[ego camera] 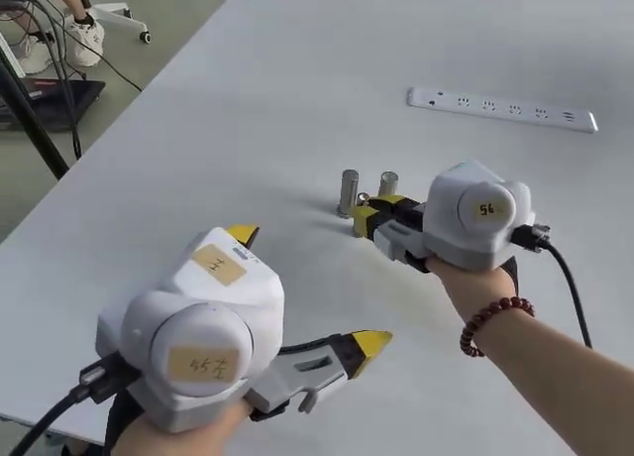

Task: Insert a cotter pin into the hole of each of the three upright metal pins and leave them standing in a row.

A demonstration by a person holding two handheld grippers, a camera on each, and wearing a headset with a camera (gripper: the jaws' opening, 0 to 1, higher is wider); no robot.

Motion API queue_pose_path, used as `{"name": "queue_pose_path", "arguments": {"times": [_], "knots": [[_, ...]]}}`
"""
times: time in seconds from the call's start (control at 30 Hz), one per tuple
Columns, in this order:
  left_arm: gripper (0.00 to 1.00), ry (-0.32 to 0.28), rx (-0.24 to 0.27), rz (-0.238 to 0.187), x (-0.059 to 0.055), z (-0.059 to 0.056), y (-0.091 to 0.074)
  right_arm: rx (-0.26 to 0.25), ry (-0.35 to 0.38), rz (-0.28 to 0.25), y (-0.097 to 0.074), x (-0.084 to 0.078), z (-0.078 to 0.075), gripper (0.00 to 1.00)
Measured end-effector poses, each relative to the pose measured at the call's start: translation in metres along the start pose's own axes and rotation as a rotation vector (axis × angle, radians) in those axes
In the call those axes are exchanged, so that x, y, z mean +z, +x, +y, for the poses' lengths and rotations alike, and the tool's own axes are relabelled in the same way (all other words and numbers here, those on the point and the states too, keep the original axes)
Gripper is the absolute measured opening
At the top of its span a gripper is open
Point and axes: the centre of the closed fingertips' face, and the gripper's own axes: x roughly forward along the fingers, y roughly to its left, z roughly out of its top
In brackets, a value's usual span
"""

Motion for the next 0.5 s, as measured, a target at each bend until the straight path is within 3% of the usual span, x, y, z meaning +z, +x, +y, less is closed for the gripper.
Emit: {"name": "queue_pose_path", "arguments": {"times": [0.3,0.5], "knots": [[0.91,-0.001,0.002,0.002,0.0001,0.0007,-0.0004,0.014,-0.009,0.011,0.0004,0.0009,0.0028,0.05],[0.91,0.004,0.004,0.001,0.0008,0.0013,-0.0010,0.044,-0.055,0.029,-0.0026,0.0010,0.0041,0.04]]}}
